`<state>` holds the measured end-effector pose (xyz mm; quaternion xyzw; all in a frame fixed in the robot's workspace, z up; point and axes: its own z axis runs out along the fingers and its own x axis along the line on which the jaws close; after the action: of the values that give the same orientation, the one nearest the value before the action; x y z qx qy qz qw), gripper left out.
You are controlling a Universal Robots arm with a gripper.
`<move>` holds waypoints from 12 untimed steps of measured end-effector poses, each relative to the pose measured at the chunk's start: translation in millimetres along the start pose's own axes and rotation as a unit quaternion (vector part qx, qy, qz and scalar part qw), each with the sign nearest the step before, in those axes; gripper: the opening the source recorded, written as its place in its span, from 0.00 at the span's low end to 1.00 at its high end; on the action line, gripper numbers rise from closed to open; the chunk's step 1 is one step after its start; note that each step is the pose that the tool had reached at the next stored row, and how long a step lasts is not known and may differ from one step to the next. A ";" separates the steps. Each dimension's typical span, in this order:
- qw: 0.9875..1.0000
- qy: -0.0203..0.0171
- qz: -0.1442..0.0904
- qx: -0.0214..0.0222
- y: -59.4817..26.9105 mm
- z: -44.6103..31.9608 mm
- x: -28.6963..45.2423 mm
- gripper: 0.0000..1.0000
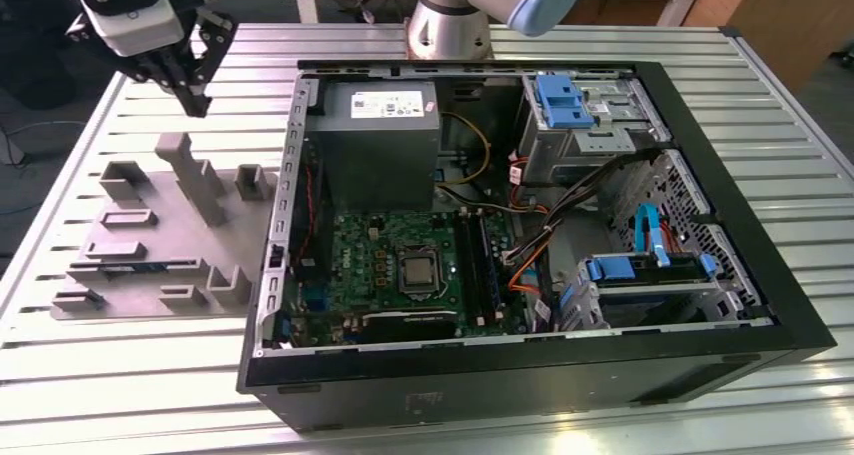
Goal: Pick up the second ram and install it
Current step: 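Reach for the second ram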
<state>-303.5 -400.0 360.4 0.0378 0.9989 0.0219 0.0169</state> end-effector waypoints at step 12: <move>1.000 0.000 0.000 0.000 -9.7 8.5 16.4 0.11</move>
<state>-320.2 -408.1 350.9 0.0378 0.9989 0.0219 0.0169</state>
